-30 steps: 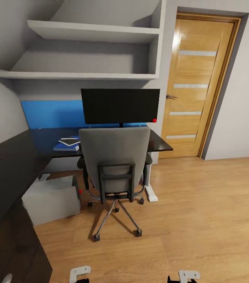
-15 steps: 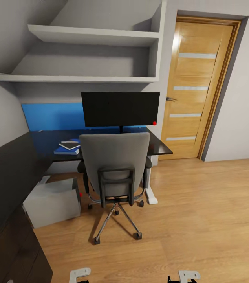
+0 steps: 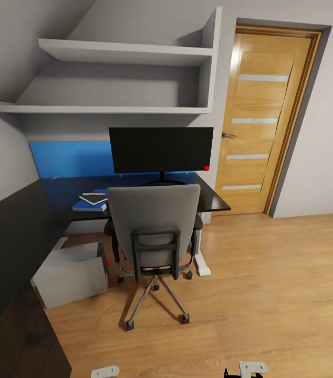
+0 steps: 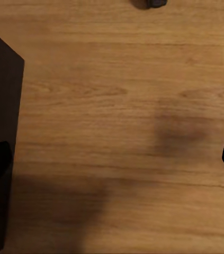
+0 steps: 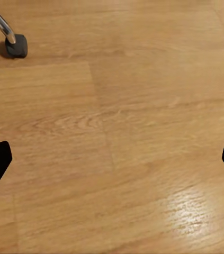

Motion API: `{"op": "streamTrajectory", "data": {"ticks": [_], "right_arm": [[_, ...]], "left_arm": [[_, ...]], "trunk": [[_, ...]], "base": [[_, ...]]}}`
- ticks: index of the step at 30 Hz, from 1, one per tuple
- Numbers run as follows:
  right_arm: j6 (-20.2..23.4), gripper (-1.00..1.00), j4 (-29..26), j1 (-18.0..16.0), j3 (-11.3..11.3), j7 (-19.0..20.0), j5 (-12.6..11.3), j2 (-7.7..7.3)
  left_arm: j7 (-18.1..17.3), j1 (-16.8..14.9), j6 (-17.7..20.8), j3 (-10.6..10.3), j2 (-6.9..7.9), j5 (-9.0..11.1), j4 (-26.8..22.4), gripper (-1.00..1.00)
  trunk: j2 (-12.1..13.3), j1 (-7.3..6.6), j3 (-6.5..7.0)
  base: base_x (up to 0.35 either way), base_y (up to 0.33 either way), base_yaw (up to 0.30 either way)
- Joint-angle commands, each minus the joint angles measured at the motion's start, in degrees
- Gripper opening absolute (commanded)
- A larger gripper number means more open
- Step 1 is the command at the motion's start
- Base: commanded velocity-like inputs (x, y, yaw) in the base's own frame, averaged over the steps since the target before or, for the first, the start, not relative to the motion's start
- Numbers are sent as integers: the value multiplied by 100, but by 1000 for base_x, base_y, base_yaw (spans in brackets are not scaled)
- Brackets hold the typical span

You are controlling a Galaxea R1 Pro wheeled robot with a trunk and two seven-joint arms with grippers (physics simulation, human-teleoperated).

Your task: In the bedroom, organize the workspace by keeping the computer under the desk, ensuring the monitor is on the desk, placing the keyboard on the desk next to the monitor, placing the mouse on the desk next to the keyboard, moving the folder from the swivel chair onto the desk next to the mouse, stacking the notebook on top of the folder with the pen on top of the notebook, and positioning the swivel chair next to the desk.

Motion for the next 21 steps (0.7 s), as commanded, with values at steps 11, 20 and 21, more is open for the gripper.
{"op": "streamTrajectory", "data": {"ticks": [11,20,21], "right_arm": [[-22,100,14,-5,46,-12,-41,4],[-22,100,14,-5,46,-12,-40,4],[-22,100,14,-5,48,-12,-40,4]], "left_arm": [[33,-3,-24,-51,-7,48,4,100],[61,-3,9,-65,-2,32,4,100],[60,-3,11,-65,0,32,3,100]], "trunk": [[440,-243,192],[801,-441,354],[841,-463,372]], "base": [[0,0,0],[0,0,0],[0,0,0]]}}
